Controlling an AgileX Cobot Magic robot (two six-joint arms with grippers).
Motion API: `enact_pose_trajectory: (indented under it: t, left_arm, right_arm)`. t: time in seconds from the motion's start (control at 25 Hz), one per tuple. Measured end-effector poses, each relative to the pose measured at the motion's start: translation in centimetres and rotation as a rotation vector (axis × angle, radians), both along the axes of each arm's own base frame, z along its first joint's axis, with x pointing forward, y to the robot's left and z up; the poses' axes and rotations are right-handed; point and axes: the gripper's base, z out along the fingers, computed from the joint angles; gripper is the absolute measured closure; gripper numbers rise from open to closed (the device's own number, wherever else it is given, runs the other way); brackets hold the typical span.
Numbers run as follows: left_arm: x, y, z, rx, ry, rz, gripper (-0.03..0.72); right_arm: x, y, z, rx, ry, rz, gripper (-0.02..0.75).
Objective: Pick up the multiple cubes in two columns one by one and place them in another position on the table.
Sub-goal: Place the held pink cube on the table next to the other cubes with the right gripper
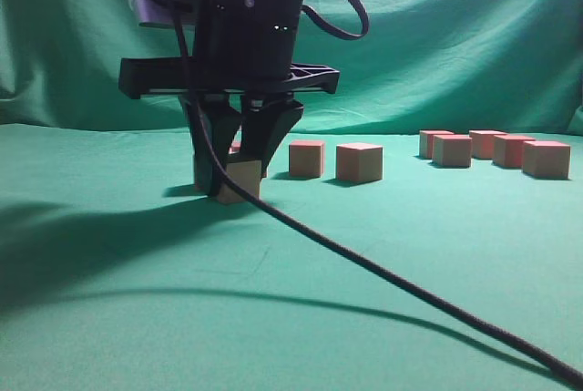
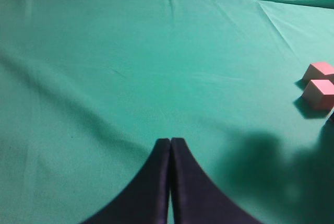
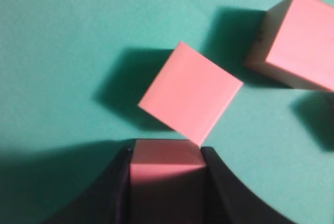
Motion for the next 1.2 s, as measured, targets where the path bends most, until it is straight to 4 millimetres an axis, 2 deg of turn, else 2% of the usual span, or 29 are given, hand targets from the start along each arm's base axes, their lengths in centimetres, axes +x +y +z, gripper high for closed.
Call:
enact_pose_trajectory:
  t: [0.24, 0.32, 0.48, 0.56, 0.64, 0.68, 0.72, 0.84, 0.88, 0.92, 0.96, 1.0, 1.04, 1.2]
  left_arm:
    - [0.0, 0.0, 0.0, 0.000, 0.000, 0.000, 0.688]
    - [0.0, 0.0, 0.0, 0.000, 0.000, 0.000, 0.688]
    - [0.0, 0.0, 0.0, 0.000, 0.000, 0.000, 0.688]
    - [0.0, 0.0, 0.0, 0.000, 0.000, 0.000, 0.688]
    - [0.0, 0.0, 0.0, 0.000, 0.000, 0.000, 0.688]
    - [0.0, 0.0, 0.0, 0.000, 0.000, 0.000, 0.688]
    - [0.0, 0.0, 0.0, 0.000, 0.000, 0.000, 0.688]
    - [0.0, 0.0, 0.0, 0.000, 0.000, 0.000, 0.688]
    - [0.0, 0.0, 0.0, 0.000, 0.000, 0.000, 0.688]
    - [0.0, 0.0, 0.0, 0.000, 0.000, 0.000, 0.688]
    - [0.0, 0.0, 0.0, 0.000, 0.000, 0.000, 0.688]
    - [0.0, 0.0, 0.0, 0.000, 0.000, 0.000, 0.688]
    - [0.0, 0.0, 0.0, 0.000, 0.000, 0.000, 0.688]
    - [0.0, 0.0, 0.0, 0.000, 0.000, 0.000, 0.688]
  right_arm:
    - [0.0, 0.0, 0.0, 0.000, 0.002, -0.001, 0.476]
    - [-0.1, -0.1, -0.1, -0.012, 0.017, -0.004, 0.382]
    - [-0.1, -0.1, 0.8, -0.040, 0.039, -0.007, 0.134]
    - [0.1, 0.0, 2.3, -0.060, 0.052, -0.010, 0.079]
    - [0.3, 0.2, 4.2, -0.083, 0.059, -0.013, 0.092]
    - [0.4, 0.1, 5.1, -0.105, 0.060, -0.014, 0.052]
    - [0.5, 0.0, 6.0, -0.128, 0.057, -0.015, 0.068]
    - [1.5, -0.1, 8.8, -0.130, -0.034, -0.018, 0.068]
    - [1.8, -0.3, 9.6, -0.121, -0.055, -0.026, 0.125]
    - [2.1, -0.8, 10.4, -0.114, -0.070, -0.036, 0.122]
    - [2.3, -1.5, 11.2, -0.107, -0.082, -0.050, 0.122]
    - [2.6, -2.3, 12.1, -0.098, -0.093, -0.070, 0.168]
    - [2.9, -3.1, 13.0, -0.086, -0.104, -0.089, 0.177]
    - [4.7, -8.6, 17.1, -0.027, -0.164, -0.226, 0.172]
